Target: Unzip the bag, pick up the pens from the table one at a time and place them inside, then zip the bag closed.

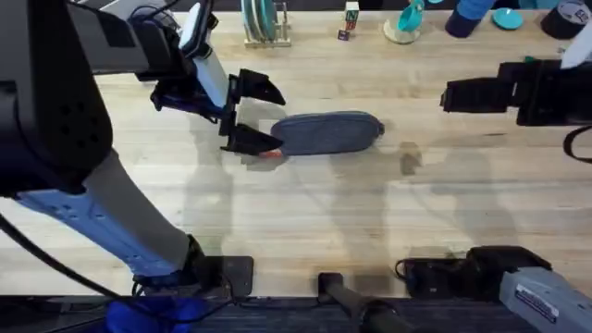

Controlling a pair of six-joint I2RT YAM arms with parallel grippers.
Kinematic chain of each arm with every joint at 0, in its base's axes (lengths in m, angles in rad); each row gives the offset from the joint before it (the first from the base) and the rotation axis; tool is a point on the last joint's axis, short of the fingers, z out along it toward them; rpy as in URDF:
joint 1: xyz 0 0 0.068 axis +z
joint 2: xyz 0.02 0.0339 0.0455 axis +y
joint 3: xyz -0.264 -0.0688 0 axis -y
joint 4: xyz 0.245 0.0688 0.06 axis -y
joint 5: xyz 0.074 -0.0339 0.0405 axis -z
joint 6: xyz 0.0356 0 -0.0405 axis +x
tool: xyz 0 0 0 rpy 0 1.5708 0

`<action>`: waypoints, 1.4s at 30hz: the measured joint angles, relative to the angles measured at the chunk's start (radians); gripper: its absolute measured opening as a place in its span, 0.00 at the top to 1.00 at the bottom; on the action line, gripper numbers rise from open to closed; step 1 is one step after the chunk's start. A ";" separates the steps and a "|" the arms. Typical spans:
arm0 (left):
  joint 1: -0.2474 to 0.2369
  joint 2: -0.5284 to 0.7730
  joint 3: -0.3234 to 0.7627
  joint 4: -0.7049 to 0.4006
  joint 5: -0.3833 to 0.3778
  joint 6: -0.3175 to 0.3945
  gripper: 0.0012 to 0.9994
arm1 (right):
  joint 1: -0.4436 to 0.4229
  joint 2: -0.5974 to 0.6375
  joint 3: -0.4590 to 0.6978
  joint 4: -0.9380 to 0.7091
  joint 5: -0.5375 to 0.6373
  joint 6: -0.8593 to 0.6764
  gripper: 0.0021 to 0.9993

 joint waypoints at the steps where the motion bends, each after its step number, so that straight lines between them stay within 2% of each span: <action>1: -0.005 0.000 0.000 0.000 0.000 0.000 0.03 | 0.000 0.000 0.000 0.000 0.000 0.000 0.00; 5: -0.014 0.004 0.000 0.003 0.000 -0.001 0.09 | 0.000 0.000 0.000 0.000 0.000 0.000 0.00; 7: -0.014 0.009 0.000 0.005 0.000 -0.004 0.20 | 0.000 0.000 0.000 0.000 0.000 0.000 0.00; 9: -0.014 0.013 0.001 0.008 0.000 -0.002 0.40 | 0.000 0.000 0.000 0.000 0.000 0.000 0.00; 12: -0.014 0.015 0.001 0.008 -0.002 -0.003 0.87 | 0.000 0.000 0.000 0.000 0.000 0.000 0.00; 13: -0.015 0.015 0.001 0.010 -0.004 -0.001 0.93 | 0.000 0.000 0.000 0.000 0.000 0.000 0.00; 32: -0.015 0.015 0.001 0.011 -0.004 -0.003 0.96 | 0.000 0.000 0.001 -0.001 0.000 -0.002 0.00; 42: -0.015 0.015 0.001 0.011 -0.003 -0.003 0.96 | 0.000 0.000 0.001 -0.004 0.000 -0.164 0.00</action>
